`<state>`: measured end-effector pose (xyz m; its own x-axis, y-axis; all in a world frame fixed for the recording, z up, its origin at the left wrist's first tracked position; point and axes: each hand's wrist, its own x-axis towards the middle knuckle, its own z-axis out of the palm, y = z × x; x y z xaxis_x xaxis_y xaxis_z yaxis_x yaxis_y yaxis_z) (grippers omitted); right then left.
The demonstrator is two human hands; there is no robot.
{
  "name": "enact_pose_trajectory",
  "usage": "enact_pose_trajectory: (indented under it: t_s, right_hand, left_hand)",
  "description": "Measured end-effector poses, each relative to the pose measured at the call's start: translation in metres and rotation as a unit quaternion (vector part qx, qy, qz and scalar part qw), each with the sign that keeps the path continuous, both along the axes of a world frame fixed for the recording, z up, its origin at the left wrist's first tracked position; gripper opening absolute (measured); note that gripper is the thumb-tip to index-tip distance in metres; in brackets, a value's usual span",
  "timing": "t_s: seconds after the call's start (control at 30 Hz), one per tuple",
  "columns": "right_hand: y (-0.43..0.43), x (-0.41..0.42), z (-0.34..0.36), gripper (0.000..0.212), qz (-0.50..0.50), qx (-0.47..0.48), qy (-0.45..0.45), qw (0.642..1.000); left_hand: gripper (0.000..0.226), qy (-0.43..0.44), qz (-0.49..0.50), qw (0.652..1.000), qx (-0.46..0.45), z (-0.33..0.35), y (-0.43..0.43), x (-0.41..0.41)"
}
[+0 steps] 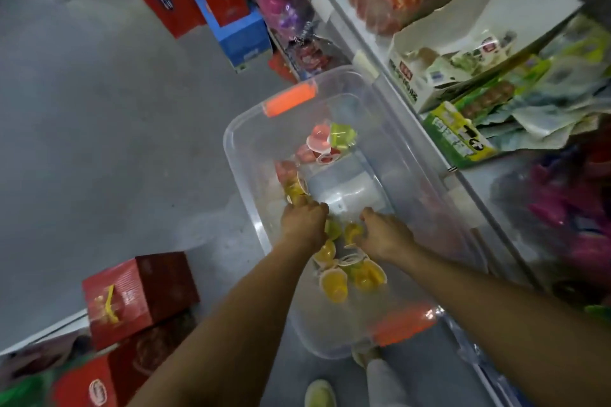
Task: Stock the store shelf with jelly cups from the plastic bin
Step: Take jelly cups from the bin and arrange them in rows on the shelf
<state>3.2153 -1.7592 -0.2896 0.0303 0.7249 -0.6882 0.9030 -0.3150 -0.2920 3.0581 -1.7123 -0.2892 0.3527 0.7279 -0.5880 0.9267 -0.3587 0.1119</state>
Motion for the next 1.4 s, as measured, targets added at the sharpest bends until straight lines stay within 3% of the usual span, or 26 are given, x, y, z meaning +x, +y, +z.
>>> enact_pose_trajectory:
  t_s: [0.23,0.5,0.6,0.77,0.93,1.07,1.17,1.27,1.4]
  right_hand:
    - [0.004,-0.013,-0.039,0.058,-0.004,-0.026,-0.043,0.999]
    - [0.005,-0.015,-0.044,0.080,-0.062,-0.034,-0.030,0.997]
    - [0.005,-0.009,-0.027,0.080,-0.095,-0.015,-0.025,0.995]
    - [-0.008,0.003,0.019,0.074,-0.183,0.030,0.006,0.983]
    - [-0.047,0.006,0.085,0.031,-0.246,0.101,0.072,0.961]
    - [-0.099,0.001,0.144,0.023,-0.268,0.194,0.151,0.931]
    - [-0.143,0.000,0.187,0.036,-0.281,0.246,0.194,0.907]
    - [-0.188,0.002,0.225,0.050,-0.304,0.280,0.182,0.892]
    - [-0.248,0.017,0.267,0.046,-0.297,0.332,0.135,0.885]
  left_hand:
    - [0.040,0.073,-0.065,0.995,0.015,-0.037,0.004,0.015]
    - [0.046,0.090,-0.116,0.988,0.035,-0.044,0.011,0.024]
    - [0.059,0.048,-0.088,0.994,0.037,-0.031,0.010,0.024]
    - [0.065,-0.056,0.056,0.997,0.016,0.022,-0.007,0.021]
    - [0.059,-0.197,0.169,0.966,-0.019,0.093,-0.041,0.006]
    - [0.062,-0.250,0.134,0.959,0.013,0.155,-0.083,-0.008]
    - [0.076,-0.270,0.100,0.957,0.036,0.202,-0.119,-0.010]
    - [0.064,-0.291,0.082,0.951,0.062,0.243,-0.156,-0.003]
    - [0.047,-0.314,0.025,0.946,0.084,0.289,-0.205,0.015]
